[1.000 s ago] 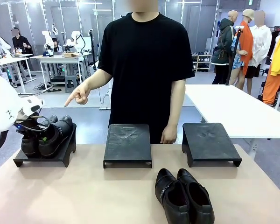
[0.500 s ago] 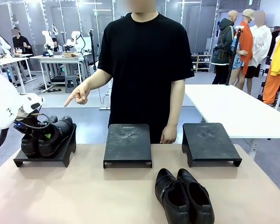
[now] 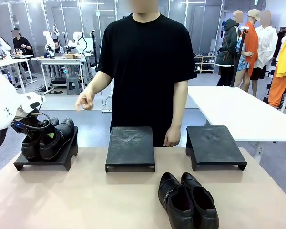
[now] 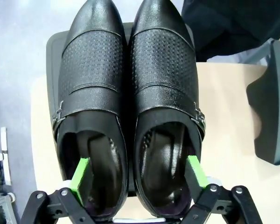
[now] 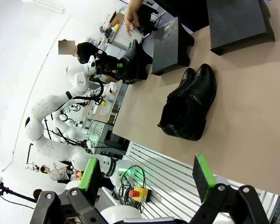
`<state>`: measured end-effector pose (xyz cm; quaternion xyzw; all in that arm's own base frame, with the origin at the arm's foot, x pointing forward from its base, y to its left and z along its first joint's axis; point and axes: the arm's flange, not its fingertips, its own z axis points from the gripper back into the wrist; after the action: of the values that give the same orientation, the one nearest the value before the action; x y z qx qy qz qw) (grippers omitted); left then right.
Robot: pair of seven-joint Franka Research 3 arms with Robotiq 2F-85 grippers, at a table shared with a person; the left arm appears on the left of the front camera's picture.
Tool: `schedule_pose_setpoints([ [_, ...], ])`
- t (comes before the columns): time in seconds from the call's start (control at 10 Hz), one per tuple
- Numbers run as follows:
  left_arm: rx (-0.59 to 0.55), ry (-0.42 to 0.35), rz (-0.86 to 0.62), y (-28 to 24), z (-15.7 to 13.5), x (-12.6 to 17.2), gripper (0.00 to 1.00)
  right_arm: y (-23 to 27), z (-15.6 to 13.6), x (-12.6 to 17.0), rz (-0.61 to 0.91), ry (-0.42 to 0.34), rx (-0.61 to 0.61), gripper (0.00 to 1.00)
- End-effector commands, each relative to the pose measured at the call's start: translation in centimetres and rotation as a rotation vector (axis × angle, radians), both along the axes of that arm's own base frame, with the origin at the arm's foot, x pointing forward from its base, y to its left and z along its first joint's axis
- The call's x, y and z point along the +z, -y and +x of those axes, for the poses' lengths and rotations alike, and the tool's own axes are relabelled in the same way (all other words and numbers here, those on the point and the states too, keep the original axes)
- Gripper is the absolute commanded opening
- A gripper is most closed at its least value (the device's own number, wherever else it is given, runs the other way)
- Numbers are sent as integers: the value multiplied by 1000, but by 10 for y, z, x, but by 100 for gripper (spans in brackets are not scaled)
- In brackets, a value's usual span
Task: Place the shoes on the stand as instructed by the person.
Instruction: Pick up one pair of Shoes and place it on the Shoes Stand indicated by the person, then pick up another pair of Shoes and place it on the Shoes Stand indicated by the person.
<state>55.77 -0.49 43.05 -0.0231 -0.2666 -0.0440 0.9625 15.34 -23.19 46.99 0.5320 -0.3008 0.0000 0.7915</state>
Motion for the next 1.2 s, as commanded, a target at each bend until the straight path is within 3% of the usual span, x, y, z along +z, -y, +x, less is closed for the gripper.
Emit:
schedule_pose_setpoints([
  [0.0, -2, 5, 2, 0, 4, 0, 100, 0, 0, 2, -1, 22, 1, 100],
  [1.1, -2, 5, 2, 0, 4, 0, 100, 0, 0, 2, -1, 22, 1, 100],
])
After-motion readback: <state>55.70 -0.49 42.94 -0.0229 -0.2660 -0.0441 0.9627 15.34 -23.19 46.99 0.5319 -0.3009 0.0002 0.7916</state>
